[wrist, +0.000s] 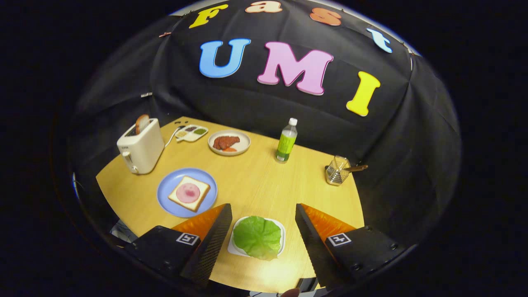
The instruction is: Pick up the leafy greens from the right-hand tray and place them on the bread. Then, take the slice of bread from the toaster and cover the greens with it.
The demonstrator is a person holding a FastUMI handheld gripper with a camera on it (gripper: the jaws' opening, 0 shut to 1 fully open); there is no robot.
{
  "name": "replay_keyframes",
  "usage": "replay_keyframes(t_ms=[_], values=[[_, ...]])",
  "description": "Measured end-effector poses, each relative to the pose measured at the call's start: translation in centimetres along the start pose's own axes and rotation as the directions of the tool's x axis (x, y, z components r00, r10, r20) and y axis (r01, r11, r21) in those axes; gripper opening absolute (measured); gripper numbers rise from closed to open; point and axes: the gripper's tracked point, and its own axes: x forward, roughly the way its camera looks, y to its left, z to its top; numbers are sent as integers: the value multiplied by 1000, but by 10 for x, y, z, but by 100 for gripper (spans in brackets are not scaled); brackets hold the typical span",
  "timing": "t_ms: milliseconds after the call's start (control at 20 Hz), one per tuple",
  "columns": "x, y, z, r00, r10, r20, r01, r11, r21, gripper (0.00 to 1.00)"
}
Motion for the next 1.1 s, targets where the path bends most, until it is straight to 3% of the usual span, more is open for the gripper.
replay_keyframes(t_ms=[300, 500, 850, 950, 1100], values=[[52, 6, -78, 972, 99, -213, -92, 995, 41, 94], [81, 6, -115, 942, 113, -317, -103, 994, 47, 92], [115, 19, -135, 898, 158, -411, -132, 987, 91, 88], [122, 20, -145, 881, 162, -444, -133, 987, 95, 79], [124, 18, -141, 888, 170, -428, -137, 985, 107, 76]])
